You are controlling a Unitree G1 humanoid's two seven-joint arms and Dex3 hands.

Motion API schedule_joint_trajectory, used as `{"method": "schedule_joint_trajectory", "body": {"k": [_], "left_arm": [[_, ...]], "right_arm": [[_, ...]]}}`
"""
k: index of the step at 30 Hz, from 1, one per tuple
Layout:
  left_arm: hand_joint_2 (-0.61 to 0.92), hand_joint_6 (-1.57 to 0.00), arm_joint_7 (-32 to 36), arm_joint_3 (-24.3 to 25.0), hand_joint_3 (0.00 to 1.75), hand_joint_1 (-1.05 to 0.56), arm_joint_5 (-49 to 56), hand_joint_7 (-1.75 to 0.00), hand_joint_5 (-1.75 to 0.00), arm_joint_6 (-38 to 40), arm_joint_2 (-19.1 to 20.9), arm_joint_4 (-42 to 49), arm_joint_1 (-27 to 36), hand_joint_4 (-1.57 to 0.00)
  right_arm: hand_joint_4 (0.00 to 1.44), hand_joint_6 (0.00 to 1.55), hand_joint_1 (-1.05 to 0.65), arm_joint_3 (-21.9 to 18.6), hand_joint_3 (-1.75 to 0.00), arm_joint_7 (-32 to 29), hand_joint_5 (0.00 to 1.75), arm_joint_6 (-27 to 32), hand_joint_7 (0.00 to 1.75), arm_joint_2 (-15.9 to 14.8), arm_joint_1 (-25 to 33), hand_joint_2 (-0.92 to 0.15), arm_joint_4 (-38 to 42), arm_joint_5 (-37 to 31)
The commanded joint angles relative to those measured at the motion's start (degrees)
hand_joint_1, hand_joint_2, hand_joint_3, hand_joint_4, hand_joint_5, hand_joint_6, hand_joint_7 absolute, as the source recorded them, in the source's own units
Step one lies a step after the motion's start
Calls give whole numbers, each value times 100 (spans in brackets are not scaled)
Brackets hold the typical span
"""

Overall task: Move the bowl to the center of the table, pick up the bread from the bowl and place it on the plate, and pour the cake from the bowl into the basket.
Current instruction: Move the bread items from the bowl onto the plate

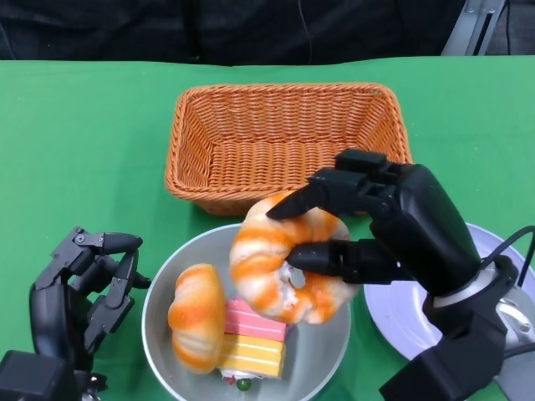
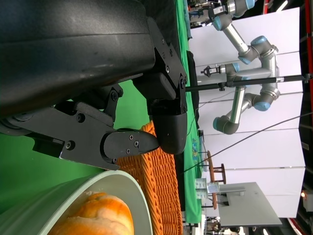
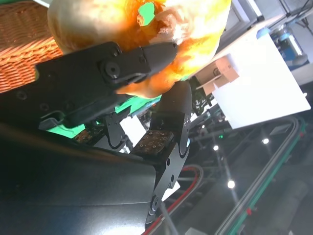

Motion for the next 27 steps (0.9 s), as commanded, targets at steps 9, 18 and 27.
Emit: {"method": "schedule_joint_trajectory", "body": {"k": [9, 18, 27], "left_arm": [[92, -82, -63, 19, 38, -20, -24, -120, -151, 6, 158, 123, -22, -79], [91, -82, -201, 42, 36, -23, -117, -119, -151, 13, 187, 150, -30, -78], [91, -81, -451, 94, 37, -22, -312, -121, -153, 24, 166, 166, -52, -77]], "right_arm": [[75, 81, -20, -521, -76, 344, 169, 490, 118, 75, 268, -65, -678, 515], [77, 76, -17, -893, -87, 637, 175, 935, 133, 99, 561, -62, -1214, 874], [81, 75, -23, -1275, -91, 675, 175, 1312, 138, 134, 775, -61, -1664, 978]]}}
